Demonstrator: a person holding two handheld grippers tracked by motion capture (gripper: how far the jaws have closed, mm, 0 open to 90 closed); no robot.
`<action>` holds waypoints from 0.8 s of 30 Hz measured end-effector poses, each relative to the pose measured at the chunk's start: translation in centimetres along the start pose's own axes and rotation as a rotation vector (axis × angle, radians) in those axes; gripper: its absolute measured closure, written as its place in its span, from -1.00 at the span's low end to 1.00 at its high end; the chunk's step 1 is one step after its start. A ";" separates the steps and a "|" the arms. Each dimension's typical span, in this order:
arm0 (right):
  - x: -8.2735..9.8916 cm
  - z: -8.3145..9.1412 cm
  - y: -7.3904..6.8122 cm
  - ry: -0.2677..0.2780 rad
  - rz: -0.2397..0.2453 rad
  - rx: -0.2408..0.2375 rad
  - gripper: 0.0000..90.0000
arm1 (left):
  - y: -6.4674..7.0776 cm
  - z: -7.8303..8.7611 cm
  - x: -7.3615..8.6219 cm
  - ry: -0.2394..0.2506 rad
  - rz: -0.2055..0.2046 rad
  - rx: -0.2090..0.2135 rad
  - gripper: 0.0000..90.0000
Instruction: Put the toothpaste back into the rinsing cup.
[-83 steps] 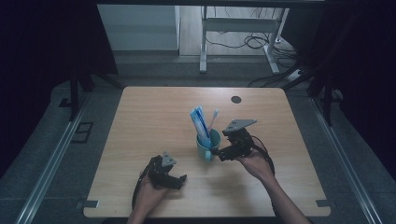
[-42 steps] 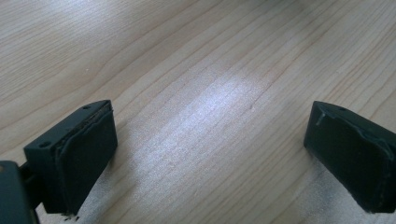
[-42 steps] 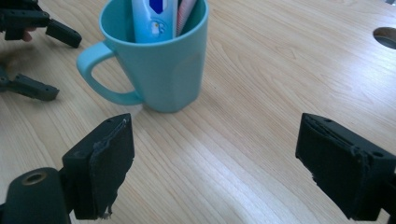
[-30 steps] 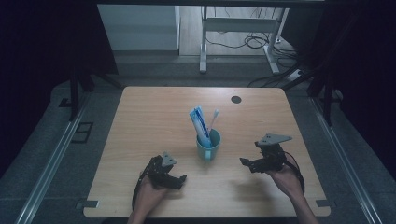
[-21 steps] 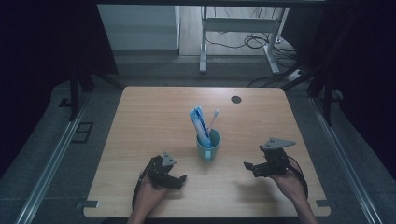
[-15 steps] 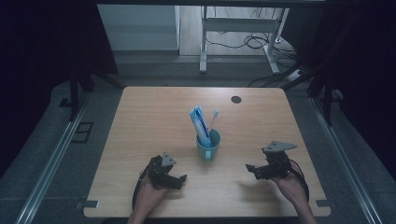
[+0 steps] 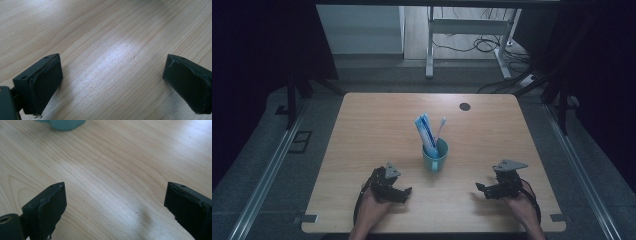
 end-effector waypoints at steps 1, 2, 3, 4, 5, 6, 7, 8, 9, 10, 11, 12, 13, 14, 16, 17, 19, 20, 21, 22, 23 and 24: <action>0.1 -0.1 -0.1 -0.001 0.001 -0.001 -0.91 | 0.0 0.0 0.0 0.003 0.006 0.000 -0.94; 0.3 -0.2 -0.2 -0.004 0.001 -0.001 -0.91 | 0.0 0.0 0.0 0.003 0.005 0.000 -0.94; 0.4 -0.3 -0.2 -0.006 0.004 0.000 -0.91 | 0.0 0.0 0.0 0.003 0.006 0.000 -0.94; 0.5 -0.4 -0.3 -0.007 0.003 0.000 -0.91 | 0.0 0.0 0.0 0.003 0.005 0.000 -0.94; 0.6 -0.5 -0.3 -0.004 0.002 -0.002 -0.91 | 0.0 0.0 0.0 0.003 0.004 -0.001 -0.94; 0.7 -0.5 -0.4 -0.003 -0.002 -0.003 -0.91 | 0.0 0.0 0.0 0.003 0.006 -0.001 -0.94; 0.8 -0.6 -0.5 0.000 -0.005 -0.008 -0.91 | 0.0 0.0 0.0 0.003 0.005 0.000 -0.94; 1.0 -0.8 -0.5 0.000 -0.009 -0.009 -0.91 | 0.0 0.0 0.0 0.003 0.005 -0.001 -0.94; 1.1 -0.9 -0.6 -0.001 -0.010 -0.011 -0.91 | 0.0 0.0 0.0 0.003 0.005 -0.001 -0.94; 1.3 -1.1 -0.7 -0.001 -0.009 -0.014 -0.91 | 0.0 0.0 0.0 0.003 0.005 -0.001 -0.94; 1.5 -1.2 -0.7 -0.003 -0.009 -0.014 -0.91 | 0.0 0.0 0.0 0.003 0.005 -0.001 -0.94; 1.7 -1.4 -0.8 -0.012 -0.007 -0.015 -0.91 | 0.0 0.0 0.0 0.003 0.005 0.000 -0.94; 2.0 -1.6 -0.9 -0.019 0.001 -0.014 -0.94 | 0.0 0.0 0.0 0.003 0.006 -0.001 -0.94; 2.0 -1.6 -0.9 -0.019 0.002 -0.012 -0.92 | 0.0 0.0 0.0 0.003 0.004 -0.001 -0.94; 2.0 -1.6 -0.9 -0.018 0.003 -0.012 -0.92 | 0.0 0.0 0.0 0.003 0.006 -0.001 -0.94; 2.0 -1.6 -0.9 -0.017 0.004 -0.010 -0.90 | 0.0 0.0 0.0 0.003 0.006 -0.001 -0.94; 2.0 -1.5 -0.9 -0.016 0.004 -0.010 -0.89 | 0.0 0.0 0.0 0.003 0.005 -0.001 -0.94; 2.0 -1.5 -0.9 -0.016 0.001 -0.010 -0.89 | 0.0 0.0 0.0 0.003 0.005 -0.001 -0.94; 2.0 -1.5 -0.9 -0.016 0.000 -0.009 -0.89 | 0.0 0.0 0.0 0.003 0.005 -0.001 -0.94; 2.0 -1.5 -0.9 -0.016 0.000 -0.009 -0.89 | 0.0 0.0 0.0 0.003 0.005 -0.001 -0.94; 2.0 -1.5 -0.9 -0.016 -0.001 -0.007 -0.89 | 0.0 0.0 0.0 0.003 0.005 0.000 -0.94; 2.0 -1.5 -0.9 -0.016 -0.001 -0.007 -0.89 | 0.0 0.0 0.0 0.003 0.005 -0.001 -0.94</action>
Point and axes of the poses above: each handheld gripper's, and its own axes: z roughly backward along the jaws, x roughly out of its underside, y roughly to its right, the point moved 10 cm from there along -z, roughly forward along the jaws, and after that the axes turned 12 degrees about z, right-handed, at the moved point
